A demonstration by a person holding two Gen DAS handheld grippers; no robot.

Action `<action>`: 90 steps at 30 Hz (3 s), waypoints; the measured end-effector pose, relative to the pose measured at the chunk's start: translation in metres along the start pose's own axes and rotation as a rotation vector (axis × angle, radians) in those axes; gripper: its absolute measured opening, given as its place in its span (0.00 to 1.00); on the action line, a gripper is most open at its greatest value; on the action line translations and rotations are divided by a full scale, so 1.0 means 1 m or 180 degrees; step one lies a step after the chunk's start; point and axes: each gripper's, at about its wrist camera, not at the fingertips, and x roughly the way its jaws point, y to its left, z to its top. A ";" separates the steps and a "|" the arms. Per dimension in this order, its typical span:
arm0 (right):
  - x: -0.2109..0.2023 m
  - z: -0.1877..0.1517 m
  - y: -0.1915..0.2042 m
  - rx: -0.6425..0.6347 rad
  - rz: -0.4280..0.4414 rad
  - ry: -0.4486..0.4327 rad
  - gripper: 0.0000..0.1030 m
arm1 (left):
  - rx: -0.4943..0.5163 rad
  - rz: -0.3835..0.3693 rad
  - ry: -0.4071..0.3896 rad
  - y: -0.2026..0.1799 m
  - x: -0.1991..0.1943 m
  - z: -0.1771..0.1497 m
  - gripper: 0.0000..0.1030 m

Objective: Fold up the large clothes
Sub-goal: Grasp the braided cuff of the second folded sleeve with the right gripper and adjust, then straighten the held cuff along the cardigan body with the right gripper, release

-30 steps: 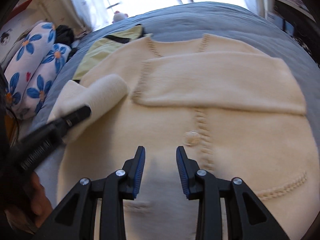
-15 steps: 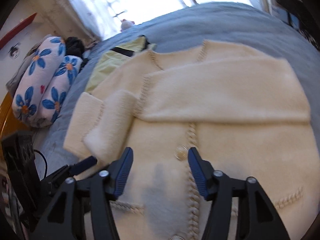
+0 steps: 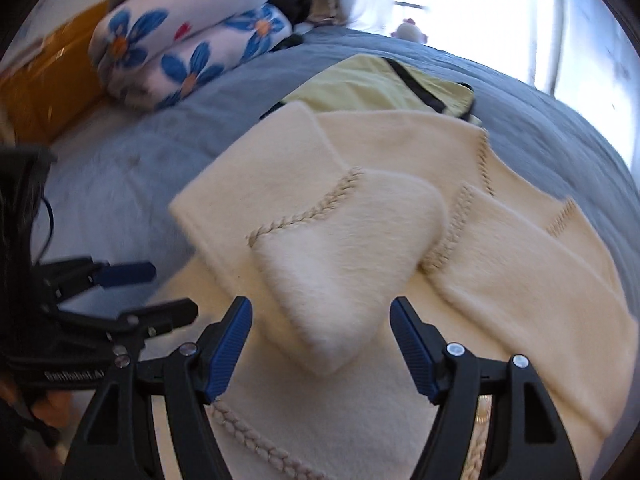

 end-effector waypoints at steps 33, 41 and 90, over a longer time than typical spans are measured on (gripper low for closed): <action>-0.022 -0.094 -0.173 0.2525 0.0899 -0.0200 0.61 | 0.0232 -0.0329 -0.0009 0.004 -0.005 0.011 0.68; 0.017 -0.071 -0.222 0.2718 0.1011 -0.0103 0.61 | 0.0417 -0.0348 -0.0239 0.022 -0.034 0.059 0.70; -0.005 -0.027 -0.279 0.2245 0.0438 -0.0445 0.13 | 0.0574 0.0136 -0.0231 -0.012 0.081 0.153 0.08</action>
